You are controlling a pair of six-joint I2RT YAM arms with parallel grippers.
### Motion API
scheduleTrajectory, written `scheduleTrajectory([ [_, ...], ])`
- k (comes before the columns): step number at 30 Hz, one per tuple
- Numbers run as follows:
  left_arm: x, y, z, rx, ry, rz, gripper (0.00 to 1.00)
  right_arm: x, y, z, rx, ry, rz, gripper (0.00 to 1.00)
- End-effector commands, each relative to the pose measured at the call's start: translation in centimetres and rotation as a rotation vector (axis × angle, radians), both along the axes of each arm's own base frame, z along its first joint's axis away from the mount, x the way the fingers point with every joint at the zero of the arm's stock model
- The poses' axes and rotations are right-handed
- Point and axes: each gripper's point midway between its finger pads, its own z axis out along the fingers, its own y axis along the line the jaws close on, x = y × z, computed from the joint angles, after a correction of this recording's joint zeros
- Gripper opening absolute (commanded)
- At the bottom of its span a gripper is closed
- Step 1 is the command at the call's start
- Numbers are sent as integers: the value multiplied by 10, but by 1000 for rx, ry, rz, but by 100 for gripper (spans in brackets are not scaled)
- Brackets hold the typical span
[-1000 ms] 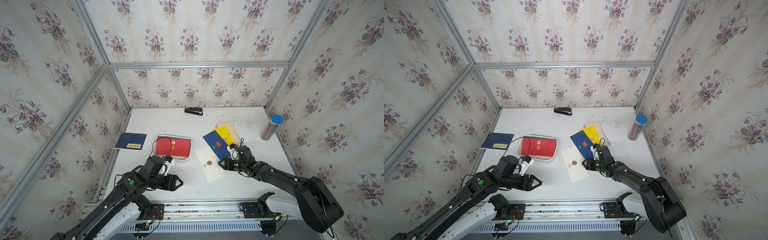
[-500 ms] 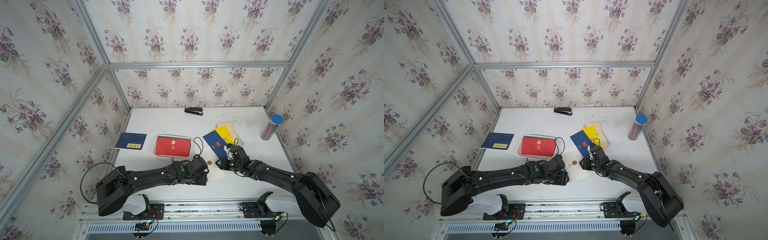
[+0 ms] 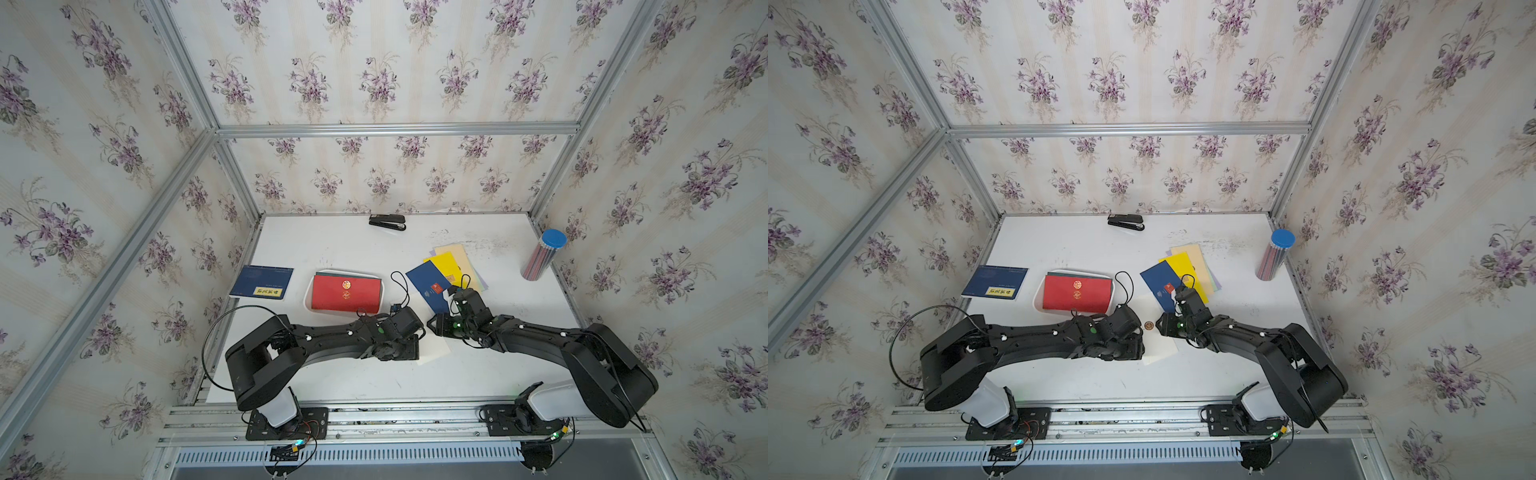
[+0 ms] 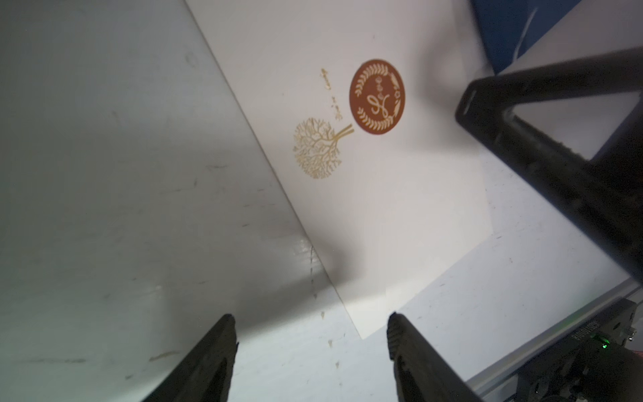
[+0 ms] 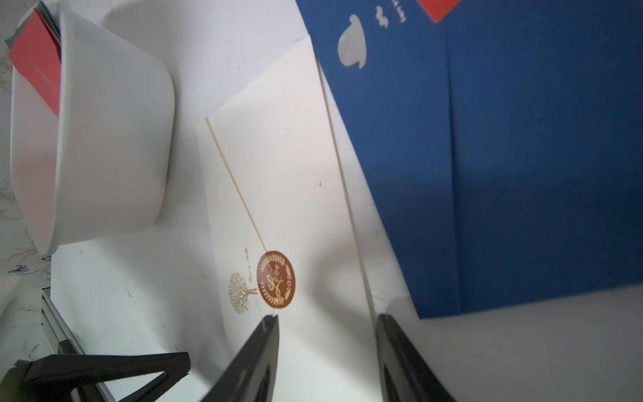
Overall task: Put the sealed envelopes into the storage box
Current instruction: Pick up the envelope from the center of the board.
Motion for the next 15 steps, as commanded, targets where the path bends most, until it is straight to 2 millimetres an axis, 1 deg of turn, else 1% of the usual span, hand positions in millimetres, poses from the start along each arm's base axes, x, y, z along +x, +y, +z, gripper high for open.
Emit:
scheduleTrajectory([
  [1,7,-4,-5,-47,4,24,70,-15,-6,-15,-25,88,0,50],
  [4,13,-6,-10,-90,4,35,70,-18,-6,-17,-18,96,0,49],
  [6,18,-9,-10,-93,-11,23,70,-19,-5,-17,-14,98,2,49],
  [11,24,-23,-6,-133,-29,-8,70,-22,-4,-18,1,107,7,49],
  [15,25,-32,1,-179,-44,-28,71,-23,-4,-18,7,107,8,48],
])
